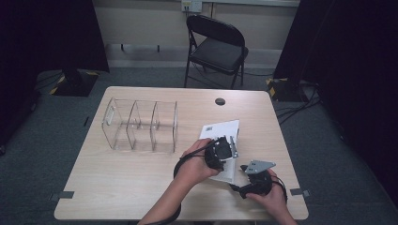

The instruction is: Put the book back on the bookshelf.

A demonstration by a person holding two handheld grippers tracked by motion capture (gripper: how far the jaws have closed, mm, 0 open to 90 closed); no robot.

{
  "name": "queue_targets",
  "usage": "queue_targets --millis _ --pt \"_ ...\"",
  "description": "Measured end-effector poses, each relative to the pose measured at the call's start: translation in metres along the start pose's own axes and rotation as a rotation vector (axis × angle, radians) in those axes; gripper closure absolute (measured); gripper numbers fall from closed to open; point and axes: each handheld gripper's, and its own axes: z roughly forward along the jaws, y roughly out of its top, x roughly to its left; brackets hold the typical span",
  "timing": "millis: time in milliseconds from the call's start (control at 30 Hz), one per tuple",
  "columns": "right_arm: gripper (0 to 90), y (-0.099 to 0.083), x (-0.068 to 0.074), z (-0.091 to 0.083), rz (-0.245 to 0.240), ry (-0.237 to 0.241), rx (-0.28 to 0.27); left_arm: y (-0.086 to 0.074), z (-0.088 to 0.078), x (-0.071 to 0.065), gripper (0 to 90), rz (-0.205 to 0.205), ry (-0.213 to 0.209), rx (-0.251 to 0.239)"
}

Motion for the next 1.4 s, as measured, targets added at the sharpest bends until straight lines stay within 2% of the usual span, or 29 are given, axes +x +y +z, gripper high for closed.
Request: queue_targets --millis 200,300,433,467,533,767,867,1033,1133,1400 --pt "12.5 0.001 0.000 0.001 -0.020 -0.024 -0.011 0.004 -0.005 0.000 51.5 0.007 -0.009 0.029" --pt "12.6 0.003 0.000 0.002 -0.034 -0.045 -0.020 0.006 -0.008 -0.001 52.0 -0.010 -0.024 0.023" --pt "12.7 0.004 0.000 0.004 -0.044 -0.053 -0.025 0.010 -0.009 -0.003 52.1 -0.005 -0.021 0.038" --pt "12.7 0.004 0.001 0.004 -0.032 -0.043 -0.017 0.010 -0.009 -0.004 52.1 -0.006 -0.025 0.038" --pt "12.7 0.005 0.000 0.005 -0.050 -0.061 -0.025 0.011 -0.010 -0.004 52.4 -0.007 -0.023 0.038" --pt "13.1 0.007 0.001 0.007 -0.050 -0.063 -0.028 0.015 -0.013 -0.003 53.2 -0.029 -0.029 0.052" --pt "12.9 0.008 0.004 0.007 -0.047 -0.059 -0.024 0.017 -0.012 -0.004 53.2 -0.015 -0.028 0.055" --pt "13.4 0.009 0.004 0.009 -0.106 -0.081 -0.045 0.016 -0.013 -0.005 53.7 -0.020 -0.021 0.062" --pt "13.5 0.009 0.004 0.010 -0.116 -0.084 -0.048 0.015 -0.014 -0.005 53.9 -0.034 -0.024 0.055" --pt "14.5 0.009 0.003 0.008 -0.142 -0.092 -0.077 0.017 -0.014 -0.006 54.2 -0.031 -0.016 0.065"
